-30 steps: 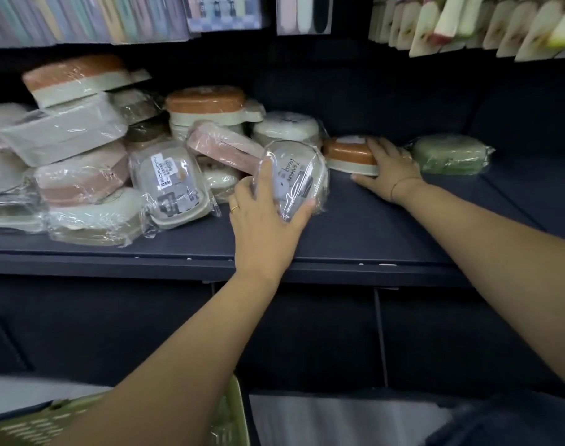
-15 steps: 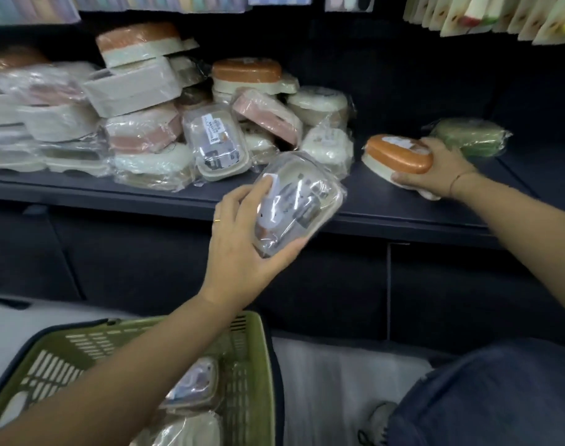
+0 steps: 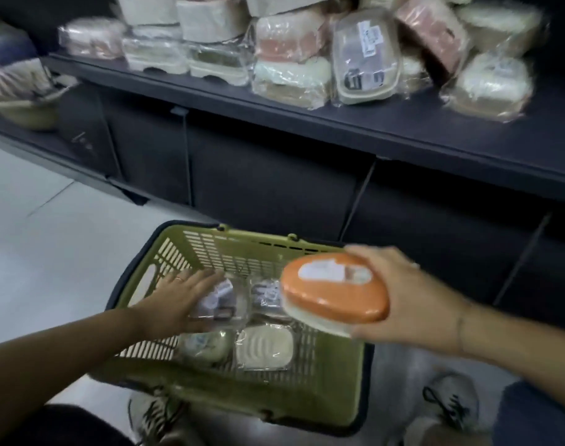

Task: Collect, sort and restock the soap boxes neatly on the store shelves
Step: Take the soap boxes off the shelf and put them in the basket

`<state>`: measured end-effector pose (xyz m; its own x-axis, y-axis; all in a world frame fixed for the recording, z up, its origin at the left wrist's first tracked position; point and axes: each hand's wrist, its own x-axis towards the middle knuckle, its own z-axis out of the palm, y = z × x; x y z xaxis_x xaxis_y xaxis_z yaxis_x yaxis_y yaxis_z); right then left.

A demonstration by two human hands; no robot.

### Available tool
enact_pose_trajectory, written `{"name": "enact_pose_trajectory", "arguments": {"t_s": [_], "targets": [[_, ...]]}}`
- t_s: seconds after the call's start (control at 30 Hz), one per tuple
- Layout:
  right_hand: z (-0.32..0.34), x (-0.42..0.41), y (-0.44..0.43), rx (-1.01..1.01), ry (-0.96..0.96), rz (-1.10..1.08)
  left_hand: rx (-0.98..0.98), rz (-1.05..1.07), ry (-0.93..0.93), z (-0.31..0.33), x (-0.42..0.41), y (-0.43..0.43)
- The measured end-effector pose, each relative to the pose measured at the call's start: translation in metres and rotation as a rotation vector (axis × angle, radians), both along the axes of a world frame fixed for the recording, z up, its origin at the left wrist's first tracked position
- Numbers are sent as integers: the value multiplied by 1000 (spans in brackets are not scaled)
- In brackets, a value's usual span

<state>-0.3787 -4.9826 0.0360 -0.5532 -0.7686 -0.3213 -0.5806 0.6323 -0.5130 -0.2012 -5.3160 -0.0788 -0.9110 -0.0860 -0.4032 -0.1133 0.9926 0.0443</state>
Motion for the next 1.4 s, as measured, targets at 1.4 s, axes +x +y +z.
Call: {"name": "enact_pose_trajectory", "arguments": {"t_s": [1.4], "targets": [[-29,-21,-70,-142,-10,101,-29,-122,575,62,-116,34]]}}
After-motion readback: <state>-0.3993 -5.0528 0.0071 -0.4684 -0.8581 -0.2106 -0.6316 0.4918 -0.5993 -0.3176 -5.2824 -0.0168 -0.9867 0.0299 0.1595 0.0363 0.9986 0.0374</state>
